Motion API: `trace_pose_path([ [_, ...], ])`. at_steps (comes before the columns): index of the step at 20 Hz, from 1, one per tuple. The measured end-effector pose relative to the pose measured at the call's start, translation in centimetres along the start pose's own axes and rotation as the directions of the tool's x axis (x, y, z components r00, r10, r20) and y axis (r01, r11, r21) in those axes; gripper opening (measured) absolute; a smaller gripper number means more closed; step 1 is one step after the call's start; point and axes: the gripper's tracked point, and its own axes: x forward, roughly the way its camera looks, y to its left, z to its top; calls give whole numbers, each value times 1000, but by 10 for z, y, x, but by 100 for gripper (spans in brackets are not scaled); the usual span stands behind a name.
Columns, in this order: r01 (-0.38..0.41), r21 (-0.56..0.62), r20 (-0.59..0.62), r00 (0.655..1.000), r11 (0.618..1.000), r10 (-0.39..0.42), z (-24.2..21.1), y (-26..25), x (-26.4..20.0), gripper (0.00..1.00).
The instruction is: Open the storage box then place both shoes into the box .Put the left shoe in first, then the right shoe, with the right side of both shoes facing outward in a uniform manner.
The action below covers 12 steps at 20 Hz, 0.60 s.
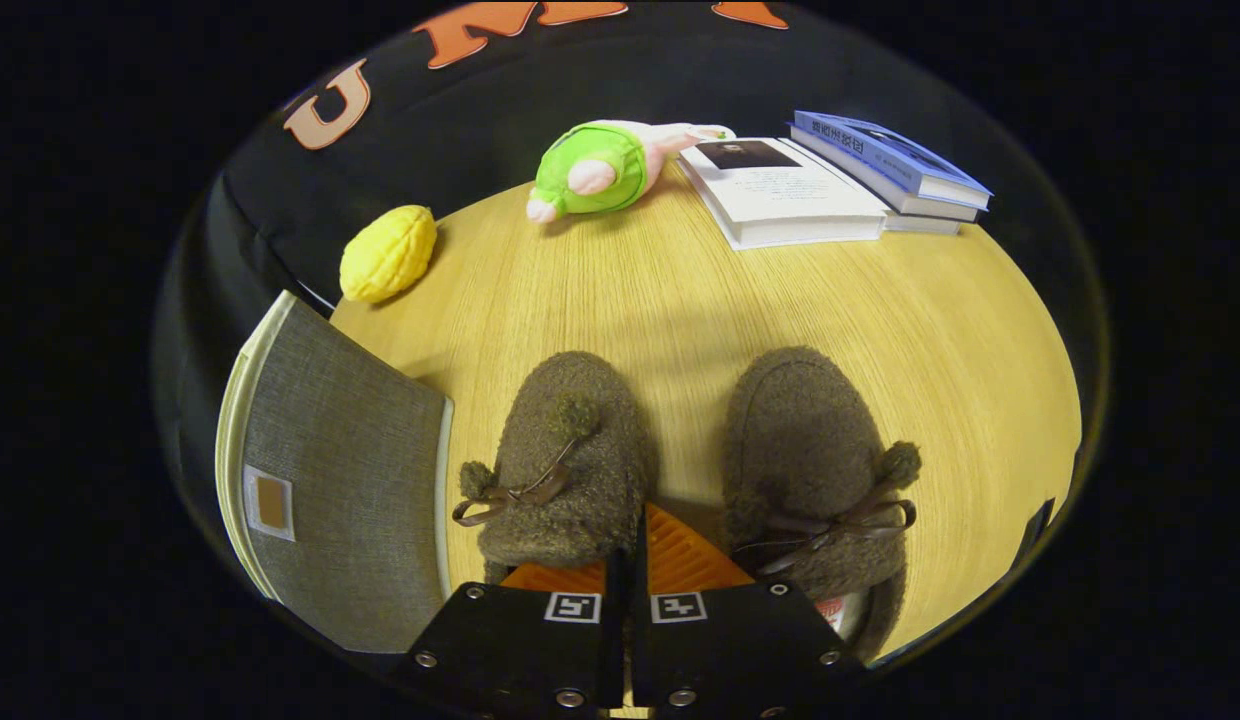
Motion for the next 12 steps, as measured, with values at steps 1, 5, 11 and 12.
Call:
trace_pose_path([
  [1,-22,12,8,1000,1000,22,3,8,-6,4],
  [5,-60,10,74,996,998,59,22,30,-41,4],
  [11,-101,2,135,986,995,100,43,66,-94,4],
  [12,-103,-2,144,984,995,102,47,74,-103,4],
])
